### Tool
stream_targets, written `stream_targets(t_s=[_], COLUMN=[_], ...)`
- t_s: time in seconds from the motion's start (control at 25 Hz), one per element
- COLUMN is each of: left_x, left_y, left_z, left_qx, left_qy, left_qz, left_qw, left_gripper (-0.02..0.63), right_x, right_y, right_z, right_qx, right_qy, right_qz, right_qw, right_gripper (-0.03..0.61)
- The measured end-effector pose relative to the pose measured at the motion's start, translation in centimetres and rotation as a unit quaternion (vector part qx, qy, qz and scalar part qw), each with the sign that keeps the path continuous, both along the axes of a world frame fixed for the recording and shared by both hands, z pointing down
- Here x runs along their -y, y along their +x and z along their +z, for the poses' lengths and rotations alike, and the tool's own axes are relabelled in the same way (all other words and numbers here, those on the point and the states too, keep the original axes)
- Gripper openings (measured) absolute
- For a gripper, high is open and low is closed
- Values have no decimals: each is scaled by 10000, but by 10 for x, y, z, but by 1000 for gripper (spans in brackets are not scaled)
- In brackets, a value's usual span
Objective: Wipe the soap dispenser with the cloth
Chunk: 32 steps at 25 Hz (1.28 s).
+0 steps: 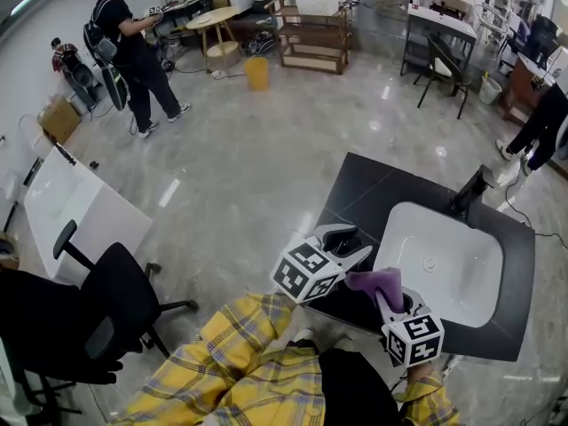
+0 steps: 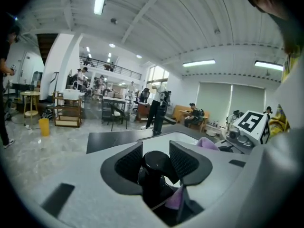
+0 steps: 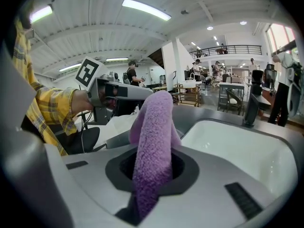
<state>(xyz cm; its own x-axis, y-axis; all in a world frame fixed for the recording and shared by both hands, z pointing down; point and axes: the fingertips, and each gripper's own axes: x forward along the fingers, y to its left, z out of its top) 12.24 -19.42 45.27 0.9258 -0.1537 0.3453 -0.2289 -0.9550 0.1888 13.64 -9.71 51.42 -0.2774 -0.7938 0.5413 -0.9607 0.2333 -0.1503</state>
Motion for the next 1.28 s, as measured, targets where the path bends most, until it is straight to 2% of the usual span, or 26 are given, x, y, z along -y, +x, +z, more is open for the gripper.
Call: stream_targets(t_s=[0.28, 0.44, 0.6, 0.8, 1.04, 1.28], left_x=[-3, -4, -4, -5, -8, -10], left_y=[0, -1, -2, -3, -8, -8], left_z=[2, 3, 2, 2, -1, 0], left_qx=[-16, -160, -292, -359, -256, -284], left_qy=[-129, -417, -545, -628, -592, -599], left_qz=[1092, 1400, 1706, 2216, 2865, 3255], left_qw=[9939, 9891, 9834, 9725, 9559, 9432], left_gripper=[166, 166, 164, 164, 164, 164], right_x=[-2, -3, -2, 2, 7, 11], right_y=[-8, -13, -18, -21, -26, -26], right_z=[3, 3, 3, 0, -4, -2], right_qx=[-29, -53, -143, -220, -269, -300], right_qy=[-34, -29, 7, 60, 50, 59], right_qz=[-202, -282, -372, -442, -490, -560], right_qw=[9998, 9996, 9992, 9988, 9984, 9980], right_gripper=[37, 37, 37, 37, 37, 37])
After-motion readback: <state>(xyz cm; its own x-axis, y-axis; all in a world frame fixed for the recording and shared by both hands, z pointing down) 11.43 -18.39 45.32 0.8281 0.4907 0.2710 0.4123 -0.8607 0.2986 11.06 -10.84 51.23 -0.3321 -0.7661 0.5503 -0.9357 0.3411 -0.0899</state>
